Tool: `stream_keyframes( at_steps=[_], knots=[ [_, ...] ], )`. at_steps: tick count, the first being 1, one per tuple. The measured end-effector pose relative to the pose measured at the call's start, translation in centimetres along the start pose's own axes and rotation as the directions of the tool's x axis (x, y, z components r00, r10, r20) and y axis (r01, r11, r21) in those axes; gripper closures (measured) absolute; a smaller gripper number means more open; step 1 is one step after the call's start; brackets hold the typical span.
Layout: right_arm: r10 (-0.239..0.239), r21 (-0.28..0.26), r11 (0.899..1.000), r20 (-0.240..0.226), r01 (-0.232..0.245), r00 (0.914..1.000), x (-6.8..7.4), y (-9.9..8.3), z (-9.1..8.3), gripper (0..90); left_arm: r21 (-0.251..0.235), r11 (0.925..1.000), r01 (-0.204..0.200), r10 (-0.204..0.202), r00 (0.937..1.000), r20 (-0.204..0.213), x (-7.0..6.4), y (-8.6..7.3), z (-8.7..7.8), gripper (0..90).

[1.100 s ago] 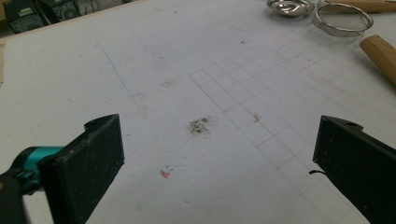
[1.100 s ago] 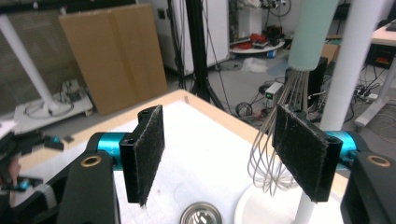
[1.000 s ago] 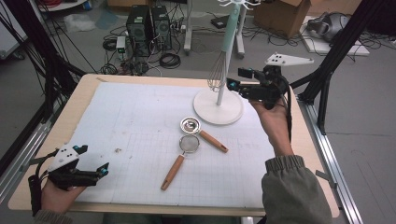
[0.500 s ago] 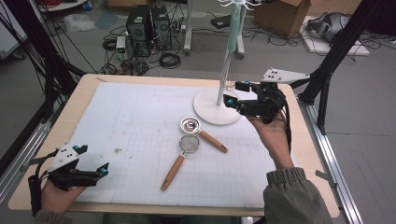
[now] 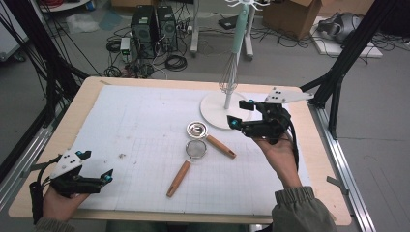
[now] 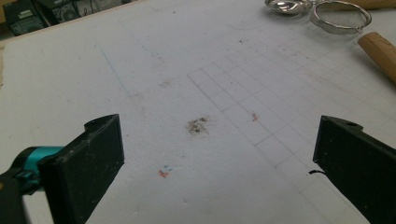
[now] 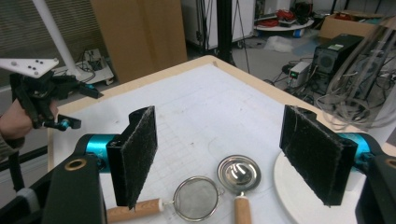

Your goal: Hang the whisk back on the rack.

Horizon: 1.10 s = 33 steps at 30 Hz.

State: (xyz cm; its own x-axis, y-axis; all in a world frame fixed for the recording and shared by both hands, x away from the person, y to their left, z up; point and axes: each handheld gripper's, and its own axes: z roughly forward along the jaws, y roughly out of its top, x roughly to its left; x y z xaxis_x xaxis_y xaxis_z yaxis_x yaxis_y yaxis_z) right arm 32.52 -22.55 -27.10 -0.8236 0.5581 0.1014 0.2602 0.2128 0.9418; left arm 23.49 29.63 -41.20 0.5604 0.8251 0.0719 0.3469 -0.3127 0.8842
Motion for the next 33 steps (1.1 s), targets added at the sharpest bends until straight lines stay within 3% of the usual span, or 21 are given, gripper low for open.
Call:
stream_keyframes(
  at_steps=[19,33],
  knots=[
    [0.057,-0.001,0.998,-0.001,-0.057,0.9983,0.6,-4.9,-0.5,25.7,0.0,1.0,0.006,-0.006,1.0,-0.003,0.3,-0.1,0.0,2.3],
    [0.078,-0.001,0.997,-0.003,-0.078,0.997,0.5,-6.8,-0.3,25.2,0.001,0.9999,0.016,-0.016,0.9998,-0.009,0.7,-0.4,-0.3,2.3]
  ],
)
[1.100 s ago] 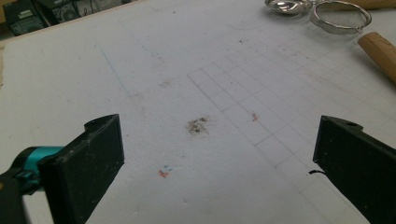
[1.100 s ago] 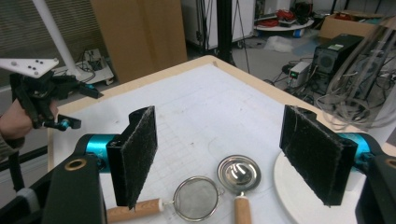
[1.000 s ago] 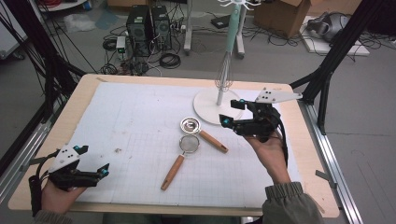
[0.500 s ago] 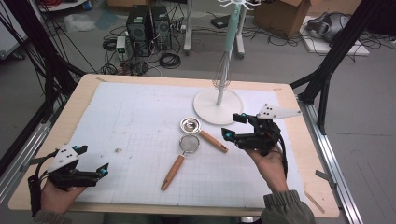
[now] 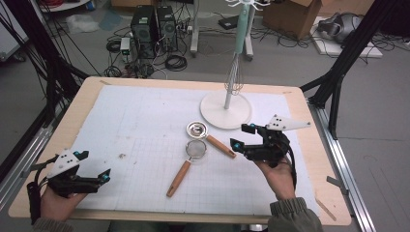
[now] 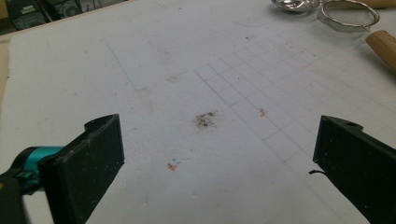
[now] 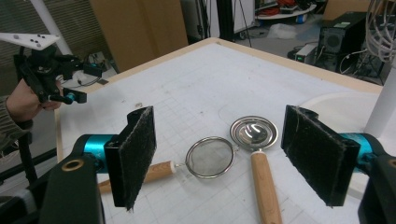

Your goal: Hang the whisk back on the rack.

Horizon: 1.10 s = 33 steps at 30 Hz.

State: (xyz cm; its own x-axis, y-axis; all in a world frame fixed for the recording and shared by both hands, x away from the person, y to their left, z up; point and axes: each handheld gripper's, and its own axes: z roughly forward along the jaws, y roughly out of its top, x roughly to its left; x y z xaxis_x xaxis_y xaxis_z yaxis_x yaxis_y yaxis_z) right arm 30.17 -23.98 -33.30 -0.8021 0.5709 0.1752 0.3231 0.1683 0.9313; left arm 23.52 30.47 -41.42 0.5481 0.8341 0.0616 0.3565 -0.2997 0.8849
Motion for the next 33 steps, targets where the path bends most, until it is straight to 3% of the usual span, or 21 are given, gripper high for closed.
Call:
stream_keyframes(
  at_steps=[12,20,23,30,33],
  knots=[
    [-0.003,0.022,1.0,-0.007,0.004,1.0,0.4,-1.0,1.1,25.2,0.003,1.0,-0.006,0.006,1.0,-0.005,0.0,0.0,-0.2,2.3],
    [0.0,0.039,0.999,-0.004,0.0,1.0,-0.1,-1.0,1.6,28.3,-0.001,1.0,-0.001,0.001,1.0,-0.004,-0.1,0.0,-0.2,2.3],
    [-0.009,0.03,1.0,0.014,0.008,0.9999,-0.5,0.1,1.2,37.6,0.0,1.0,-0.003,0.003,1.0,-0.005,0.0,0.0,-0.2,2.3],
    [-0.051,-0.023,0.998,0.066,0.052,0.9965,-2.5,5.6,-1.1,82.5,-0.002,1.0,-0.006,0.006,1.0,-0.002,-0.1,0.0,-0.2,2.3],
    [-0.06,-0.035,0.997,0.083,0.063,0.9947,-3.4,8.1,-1.5,89.0,-0.002,1.0,-0.006,0.006,1.0,-0.001,-0.1,0.0,-0.2,2.3]
  ],
)
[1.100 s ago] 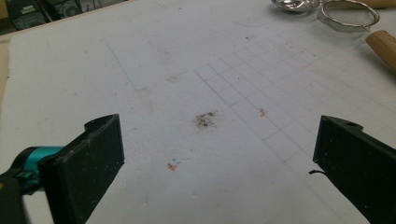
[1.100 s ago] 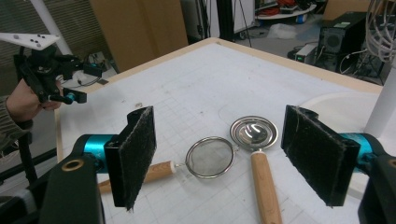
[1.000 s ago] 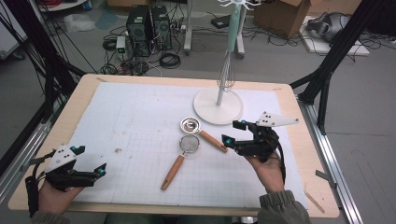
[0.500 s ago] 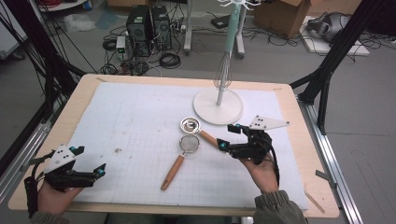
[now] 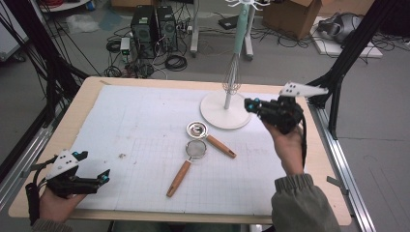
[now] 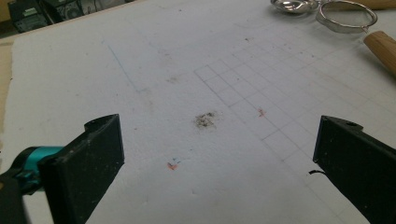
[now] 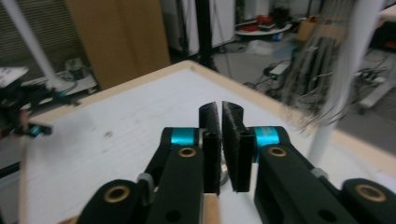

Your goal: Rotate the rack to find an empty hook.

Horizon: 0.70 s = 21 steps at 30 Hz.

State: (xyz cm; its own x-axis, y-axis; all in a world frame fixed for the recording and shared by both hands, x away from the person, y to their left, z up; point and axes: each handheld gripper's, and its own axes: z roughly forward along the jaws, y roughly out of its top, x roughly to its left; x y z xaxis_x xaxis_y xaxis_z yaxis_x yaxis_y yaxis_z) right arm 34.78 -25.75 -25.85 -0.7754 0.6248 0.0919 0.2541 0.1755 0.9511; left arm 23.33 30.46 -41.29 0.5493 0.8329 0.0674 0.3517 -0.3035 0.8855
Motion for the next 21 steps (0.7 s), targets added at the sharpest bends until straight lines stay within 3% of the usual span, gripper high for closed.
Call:
stream_keyframes(
  at_steps=[6,10,13,21],
  knots=[
    [-0.016,-0.031,0.999,0.018,0.016,0.9997,-1.8,5.8,0.0,89.4,-0.001,1.0,0.004,-0.004,1.0,0.0,0.2,-0.1,0.0,2.3],
    [-0.024,-0.038,0.999,0.01,0.024,0.9997,-2.6,8.6,0.2,89.5,-0.001,1.0,0.009,-0.009,1.0,0.002,0.3,-0.1,0.0,2.3],
    [-0.041,-0.041,0.998,-0.002,0.041,0.9992,-3.0,10.0,0.4,89.6,-0.004,1.0,0.008,-0.008,1.0,0.0,0.3,-0.1,-0.1,2.3],
    [-0.087,-0.065,0.995,-0.099,0.08,0.9913,-4.6,12.2,0.2,89.8,-0.002,0.9999,0.012,-0.012,0.9999,-0.002,0.4,-0.1,-0.1,2.3]
  ],
)
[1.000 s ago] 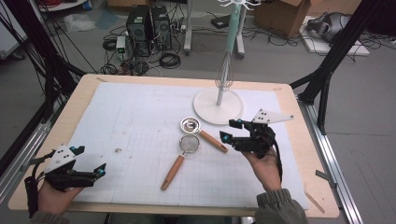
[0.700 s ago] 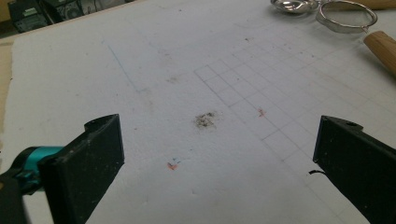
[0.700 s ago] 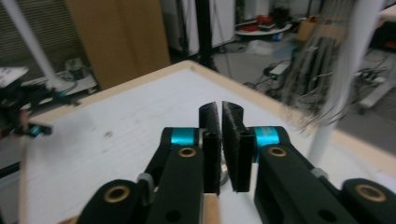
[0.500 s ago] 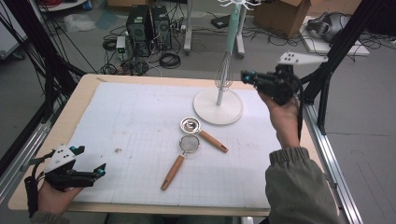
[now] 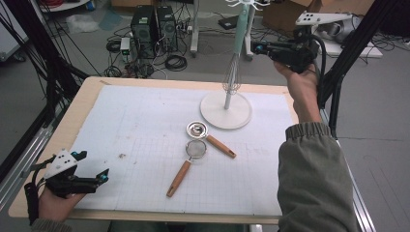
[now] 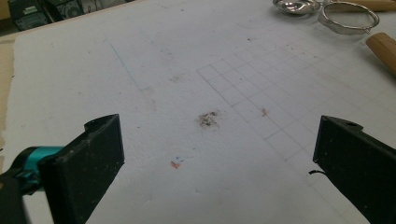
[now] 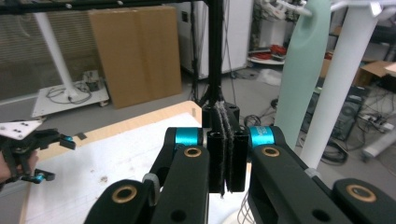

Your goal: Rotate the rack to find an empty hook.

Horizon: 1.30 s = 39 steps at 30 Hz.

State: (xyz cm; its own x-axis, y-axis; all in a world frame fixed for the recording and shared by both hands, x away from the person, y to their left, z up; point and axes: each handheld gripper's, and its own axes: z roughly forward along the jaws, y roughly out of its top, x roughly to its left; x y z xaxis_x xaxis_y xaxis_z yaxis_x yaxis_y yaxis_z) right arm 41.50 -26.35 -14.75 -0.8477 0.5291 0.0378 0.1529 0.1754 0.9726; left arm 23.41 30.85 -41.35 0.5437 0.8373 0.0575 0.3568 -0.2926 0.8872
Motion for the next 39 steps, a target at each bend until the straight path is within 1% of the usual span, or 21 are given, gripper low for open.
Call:
stream_keyframes(
  at_steps=[3,5,6,10,12,14,19,23,27,31,34,37,39],
  knots=[
    [0.005,-0.028,1.0,-0.007,-0.005,1.0,-0.8,0.4,-0.1,89.8,0.0,1.0,0.006,-0.006,1.0,-0.002,0.1,-0.1,0.0,2.3],
    [0.014,-0.029,0.999,-0.001,-0.014,0.9999,-1.4,0.8,0.0,89.8,0.001,1.0,0.008,-0.008,1.0,-0.004,0.2,-0.1,0.0,2.3],
    [0.015,-0.033,0.999,-0.008,-0.015,0.9999,-1.6,1.0,0.1,89.8,0.0,0.9999,0.01,-0.01,0.9999,-0.004,0.2,-0.1,0.0,2.3],
    [0.007,-0.034,0.999,-0.009,-0.008,0.9999,-2.5,2.0,0.2,89.8,0.003,1.0,0.009,-0.009,1.0,0.001,0.2,-0.1,0.0,2.3],
    [0.014,-0.036,0.999,-0.011,-0.014,0.9998,-2.9,2.4,0.1,89.9,-0.001,0.9999,0.012,-0.012,0.9999,0.004,0.3,-0.1,0.1,2.3],
    [0.009,-0.026,1.0,0.002,-0.009,1.0,-3.3,2.8,0.1,89.9,-0.001,0.9999,0.014,-0.014,0.9999,0.004,0.3,-0.1,0.1,2.3],
    [0.009,-0.046,0.999,0.016,-0.008,0.9998,-4.2,3.5,-0.3,89.9,0.001,0.9999,0.017,-0.017,0.9999,0.004,0.5,-0.1,0.1,2.3],
    [0.007,-0.043,0.999,0.038,-0.005,0.9992,-5.0,4.2,-0.4,89.8,0.0,0.9999,0.017,-0.017,0.9999,0.002,0.5,-0.1,0.1,2.3],
    [0.027,-0.04,0.999,0.052,-0.025,0.9983,-6.2,4.5,-0.1,89.9,-0.001,0.9998,0.017,-0.017,0.9998,-0.006,0.5,-0.1,0.1,2.3],
    [0.029,-0.041,0.999,0.066,-0.026,0.9974,-6.9,4.7,0.2,89.8,0.001,0.9999,0.014,-0.014,0.9998,-0.011,0.4,-0.1,0.1,2.3],
    [0.038,-0.041,0.999,0.07,-0.035,0.9969,-7.4,4.5,0.5,89.8,0.007,0.9999,0.012,-0.012,0.9999,-0.007,0.3,0.0,0.3,2.3],
    [0.045,-0.032,0.999,0.065,-0.043,0.9968,-7.5,4.3,0.9,89.8,0.006,0.9999,0.008,-0.008,1.0,-0.005,0.2,0.0,0.3,2.3],
    [0.042,-0.031,0.999,0.061,-0.04,0.9973,-7.4,4.3,1.3,89.9,0.005,1.0,0.008,-0.008,1.0,-0.005,0.2,0.0,0.3,2.3]
  ],
)
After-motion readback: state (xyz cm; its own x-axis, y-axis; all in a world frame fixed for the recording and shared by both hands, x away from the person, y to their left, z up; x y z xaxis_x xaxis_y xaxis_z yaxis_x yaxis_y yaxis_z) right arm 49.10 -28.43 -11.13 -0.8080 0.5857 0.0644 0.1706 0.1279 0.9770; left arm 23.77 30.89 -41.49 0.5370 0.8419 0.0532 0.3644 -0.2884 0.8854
